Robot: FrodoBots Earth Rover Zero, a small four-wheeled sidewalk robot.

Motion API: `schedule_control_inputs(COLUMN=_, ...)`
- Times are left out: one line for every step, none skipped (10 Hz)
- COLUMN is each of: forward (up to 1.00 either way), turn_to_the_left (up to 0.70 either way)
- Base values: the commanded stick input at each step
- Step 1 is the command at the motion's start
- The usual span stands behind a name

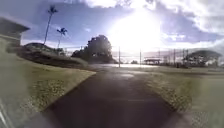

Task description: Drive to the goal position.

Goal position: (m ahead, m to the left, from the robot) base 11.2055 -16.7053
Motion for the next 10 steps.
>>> schedule_control_inputs(forward=0.70, turn_to_the_left=0.00)
schedule_control_inputs(forward=0.70, turn_to_the_left=0.00)
schedule_control_inputs(forward=0.70, turn_to_the_left=0.00)
schedule_control_inputs(forward=0.70, turn_to_the_left=0.00)
schedule_control_inputs(forward=0.70, turn_to_the_left=0.00)
schedule_control_inputs(forward=0.70, turn_to_the_left=0.00)
schedule_control_inputs(forward=0.70, turn_to_the_left=0.00)
schedule_control_inputs(forward=0.70, turn_to_the_left=0.00)
schedule_control_inputs(forward=0.70, turn_to_the_left=0.00)
schedule_control_inputs(forward=0.70, turn_to_the_left=0.00)
